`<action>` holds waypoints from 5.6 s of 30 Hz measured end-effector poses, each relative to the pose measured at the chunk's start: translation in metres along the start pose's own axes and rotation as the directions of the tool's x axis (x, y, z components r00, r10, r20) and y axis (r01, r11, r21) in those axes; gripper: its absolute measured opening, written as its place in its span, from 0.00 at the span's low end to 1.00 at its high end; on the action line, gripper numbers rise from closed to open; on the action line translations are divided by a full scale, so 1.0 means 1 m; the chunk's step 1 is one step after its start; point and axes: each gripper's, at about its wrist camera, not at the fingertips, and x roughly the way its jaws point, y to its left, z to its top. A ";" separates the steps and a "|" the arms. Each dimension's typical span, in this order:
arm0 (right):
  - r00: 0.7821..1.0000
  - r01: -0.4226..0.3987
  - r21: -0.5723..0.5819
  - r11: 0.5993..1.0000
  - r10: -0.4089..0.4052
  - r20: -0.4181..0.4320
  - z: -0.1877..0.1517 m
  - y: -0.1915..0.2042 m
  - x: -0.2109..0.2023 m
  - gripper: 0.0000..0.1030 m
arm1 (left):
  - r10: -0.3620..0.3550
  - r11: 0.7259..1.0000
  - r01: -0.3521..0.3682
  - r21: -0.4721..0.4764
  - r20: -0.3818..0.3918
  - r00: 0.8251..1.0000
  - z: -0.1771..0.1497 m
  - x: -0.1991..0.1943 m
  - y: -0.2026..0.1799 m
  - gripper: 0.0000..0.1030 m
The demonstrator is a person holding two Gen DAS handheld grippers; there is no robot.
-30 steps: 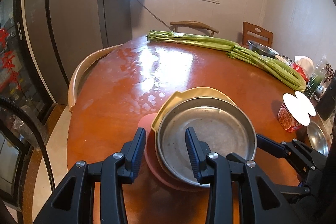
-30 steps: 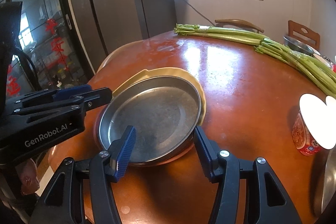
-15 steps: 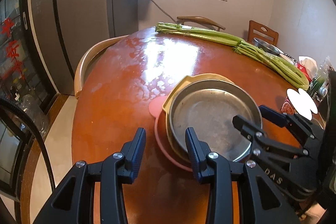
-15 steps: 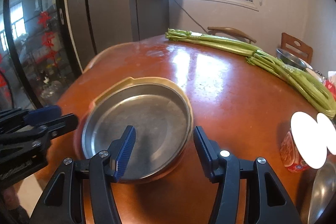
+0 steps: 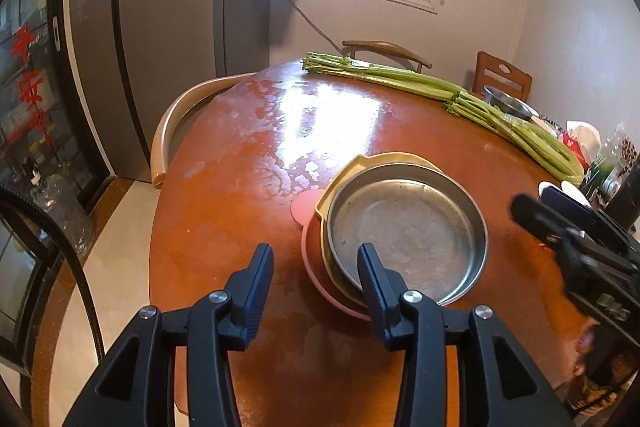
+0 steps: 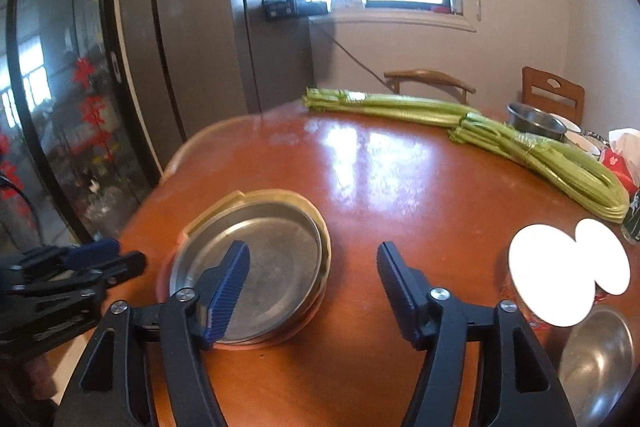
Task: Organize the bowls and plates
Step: 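Move the open left tool away from the stack toward the steel bowl, then grasp the steel bowl rim with the left tool and lift it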
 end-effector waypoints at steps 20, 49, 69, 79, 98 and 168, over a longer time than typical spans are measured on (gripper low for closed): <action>0.989 -0.078 0.028 0.997 0.081 -0.125 -0.041 0.000 0.009 0.71 | -0.105 0.986 0.088 -0.144 -0.121 0.987 -0.007 0.040 0.010 0.44; 0.982 -0.061 0.091 0.994 0.076 -0.175 -0.044 -0.013 0.041 0.71 | -0.125 0.991 0.116 -0.062 -0.171 0.977 0.011 0.084 -0.038 0.44; 0.987 0.015 0.117 0.993 0.004 -0.161 -0.033 -0.058 0.043 0.71 | -0.090 0.996 0.090 -0.005 -0.144 0.986 0.033 0.106 -0.086 0.44; 0.992 0.049 0.102 0.994 -0.037 -0.121 -0.029 -0.065 0.028 0.71 | -0.034 0.999 0.033 -0.023 -0.081 0.996 0.037 0.085 -0.077 0.44; 0.998 0.056 0.094 0.994 -0.055 -0.015 -0.022 -0.067 -0.033 0.71 | -0.025 0.999 0.025 0.039 0.016 1.000 0.026 0.027 -0.103 0.44; 0.935 0.352 0.310 0.883 -0.317 -0.158 -0.118 -0.250 -0.119 0.67 | -0.273 0.874 0.360 0.326 -0.282 0.920 -0.047 0.076 -0.338 0.44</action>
